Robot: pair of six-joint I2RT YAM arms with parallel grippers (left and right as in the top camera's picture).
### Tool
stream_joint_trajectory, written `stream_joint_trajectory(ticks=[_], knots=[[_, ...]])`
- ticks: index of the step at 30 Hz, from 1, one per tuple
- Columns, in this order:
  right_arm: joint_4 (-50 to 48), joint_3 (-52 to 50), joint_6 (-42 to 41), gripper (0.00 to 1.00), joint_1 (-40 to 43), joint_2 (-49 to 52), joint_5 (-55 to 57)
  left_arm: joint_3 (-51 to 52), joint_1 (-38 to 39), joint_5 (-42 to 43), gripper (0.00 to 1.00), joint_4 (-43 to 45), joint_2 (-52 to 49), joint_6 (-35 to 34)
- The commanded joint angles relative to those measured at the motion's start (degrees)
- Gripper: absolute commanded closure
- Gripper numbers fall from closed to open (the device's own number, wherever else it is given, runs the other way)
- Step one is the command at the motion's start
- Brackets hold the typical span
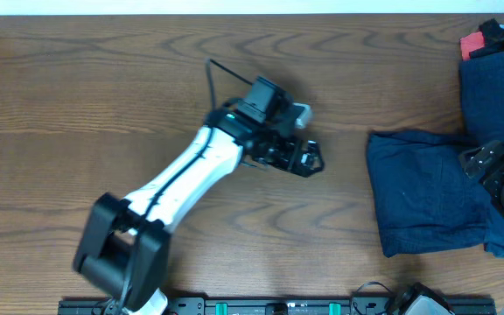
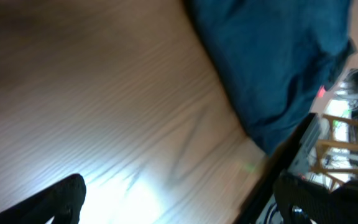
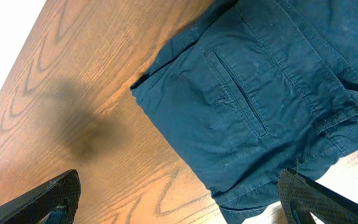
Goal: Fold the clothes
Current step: 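Reach the left gripper right and grasp the jeans' left edge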
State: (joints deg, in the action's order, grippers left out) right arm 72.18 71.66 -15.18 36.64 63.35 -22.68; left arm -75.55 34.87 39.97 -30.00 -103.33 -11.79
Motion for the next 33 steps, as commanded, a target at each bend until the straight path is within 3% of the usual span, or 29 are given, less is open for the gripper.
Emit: stream_joint_trajectory(ticks=[1,5,18,33], knots=[[0.1,0.8,2.2,0.01,0.3,-0.1,-1.6,0.4,1.0,8.0,0.02,4.8,-4.6,-2.3],[0.0,0.8,2.6,0.01,0.3,-0.1,-1.6,0.4,1.9,14.0,0.02,13.4,-9.1,-4.2],[0.7,0.8,4.2,0.01,0.3,-0.1,-1.5,0.4,9.5,12.9,0.02,33.4,-18.0,-16.8],[1.9,0.7,6.1,0.01,0.2,-0.1,-1.5,0.4,13.7,12.7,0.02,48.2,-26.0,-27.5]])
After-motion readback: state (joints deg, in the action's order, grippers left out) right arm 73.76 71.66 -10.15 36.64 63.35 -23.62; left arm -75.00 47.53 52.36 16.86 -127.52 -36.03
